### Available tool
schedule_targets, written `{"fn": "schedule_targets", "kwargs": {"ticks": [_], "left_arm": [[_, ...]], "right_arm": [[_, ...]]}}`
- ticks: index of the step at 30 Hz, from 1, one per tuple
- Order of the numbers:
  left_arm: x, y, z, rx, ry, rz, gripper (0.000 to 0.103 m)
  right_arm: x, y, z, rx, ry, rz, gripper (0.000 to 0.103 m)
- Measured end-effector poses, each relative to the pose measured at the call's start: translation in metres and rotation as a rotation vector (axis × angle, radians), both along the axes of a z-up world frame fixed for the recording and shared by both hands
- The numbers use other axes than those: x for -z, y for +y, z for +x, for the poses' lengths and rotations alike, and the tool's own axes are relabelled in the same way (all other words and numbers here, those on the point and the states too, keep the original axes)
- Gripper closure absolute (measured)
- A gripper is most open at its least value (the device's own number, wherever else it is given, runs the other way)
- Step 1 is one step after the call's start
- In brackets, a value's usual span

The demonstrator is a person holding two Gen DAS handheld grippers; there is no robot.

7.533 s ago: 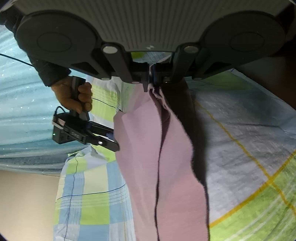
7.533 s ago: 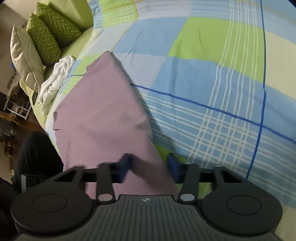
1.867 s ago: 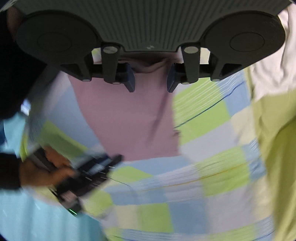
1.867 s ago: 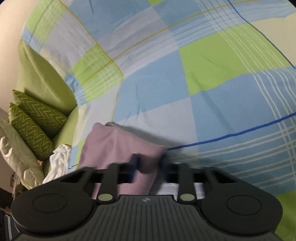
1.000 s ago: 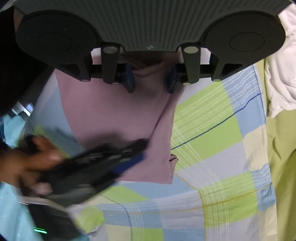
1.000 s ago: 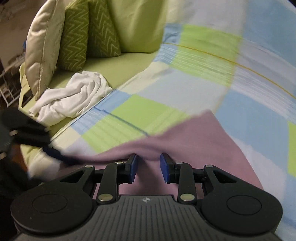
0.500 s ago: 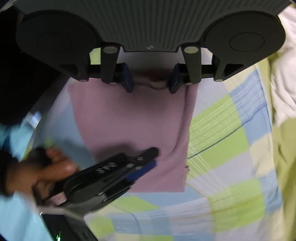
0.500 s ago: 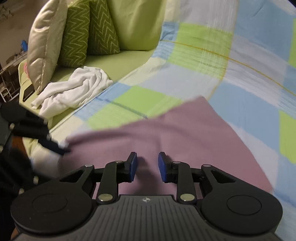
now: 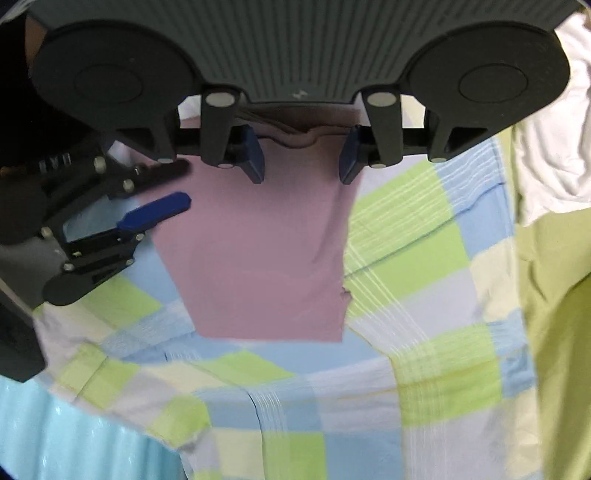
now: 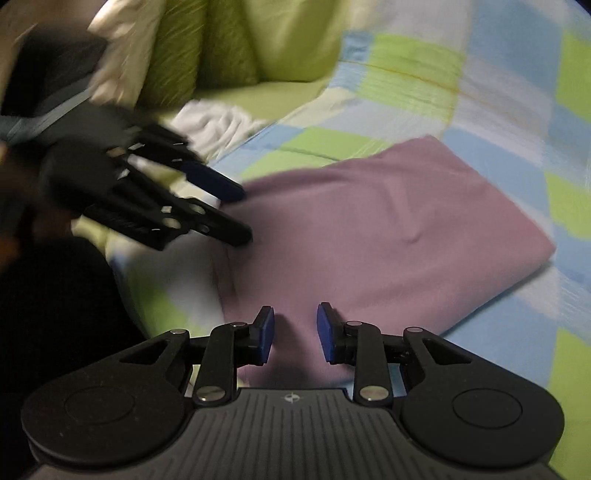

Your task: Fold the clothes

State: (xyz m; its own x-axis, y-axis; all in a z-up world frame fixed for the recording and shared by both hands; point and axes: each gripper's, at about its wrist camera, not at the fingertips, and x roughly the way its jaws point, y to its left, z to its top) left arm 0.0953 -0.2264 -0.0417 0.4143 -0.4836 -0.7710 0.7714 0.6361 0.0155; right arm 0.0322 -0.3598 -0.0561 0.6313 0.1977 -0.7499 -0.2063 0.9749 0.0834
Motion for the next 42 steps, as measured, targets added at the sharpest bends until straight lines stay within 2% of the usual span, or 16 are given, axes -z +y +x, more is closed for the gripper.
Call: {"fn": "schedule_targets", "kwargs": {"ticks": [5,7,8,11,13,15,16,19,23,25,28,30,32,36,40,42], "left_arm": [[0.007,-0.008,-0.018,0.082,0.000,0.092,0.062],[0.008,-0.011,-0.024,0.114,0.004,0.132,0.059],[0.008,-0.011,-0.032,0.143,-0.008,0.160,0.060],[0.004,-0.012,-0.056,0.185,-0.085,0.200,0.066],[-0.002,-0.019,-0.078,0.193,-0.134,0.183,0.064],[-0.007,-0.031,-0.101,0.198,-0.195,0.158,0.048],[-0.006,-0.041,-0.110,0.198,-0.226,0.147,0.044],[-0.001,-0.072,-0.134,0.200,-0.312,0.137,0.045],[0.027,-0.111,-0.142,0.162,-0.415,0.253,0.057],[0.038,-0.118,-0.147,0.174,-0.449,0.304,0.057],[0.032,-0.115,-0.153,0.228,-0.470,0.365,0.067],[0.024,-0.104,-0.146,0.227,-0.446,0.376,0.092],[0.019,-0.097,-0.138,0.213,-0.467,0.398,0.096],[0.000,-0.087,-0.125,0.165,-0.415,0.316,0.097],[-0.020,-0.076,-0.115,0.119,-0.345,0.215,0.097],[-0.027,-0.070,-0.112,0.101,-0.323,0.180,0.097]], "right_arm": [[-0.003,-0.005,-0.021,-0.005,0.047,-0.064,0.073],[-0.006,-0.011,-0.029,0.007,0.058,-0.078,0.069],[-0.007,-0.014,-0.033,0.012,0.063,-0.085,0.065],[-0.013,-0.024,-0.047,0.034,0.061,-0.090,0.065],[-0.020,-0.035,-0.059,0.069,0.027,-0.064,0.062],[-0.023,-0.044,-0.066,0.090,0.003,-0.069,0.061],[-0.023,-0.047,-0.066,0.088,-0.003,-0.089,0.061],[-0.023,-0.056,-0.067,0.082,-0.020,-0.149,0.061],[-0.023,-0.068,-0.068,0.074,-0.043,-0.230,0.057],[-0.023,-0.074,-0.069,0.070,-0.054,-0.270,0.054],[-0.023,-0.083,-0.069,0.064,-0.072,-0.330,0.049],[-0.024,-0.089,-0.070,0.059,-0.083,-0.370,0.044],[-0.016,-0.082,-0.061,-0.039,-0.123,-0.529,0.036],[0.006,-0.063,-0.039,-0.275,-0.219,-0.792,0.036],[0.027,-0.047,-0.023,-0.504,-0.300,-0.936,0.038],[0.032,-0.050,-0.014,-0.557,-0.332,-1.005,0.038]]}}
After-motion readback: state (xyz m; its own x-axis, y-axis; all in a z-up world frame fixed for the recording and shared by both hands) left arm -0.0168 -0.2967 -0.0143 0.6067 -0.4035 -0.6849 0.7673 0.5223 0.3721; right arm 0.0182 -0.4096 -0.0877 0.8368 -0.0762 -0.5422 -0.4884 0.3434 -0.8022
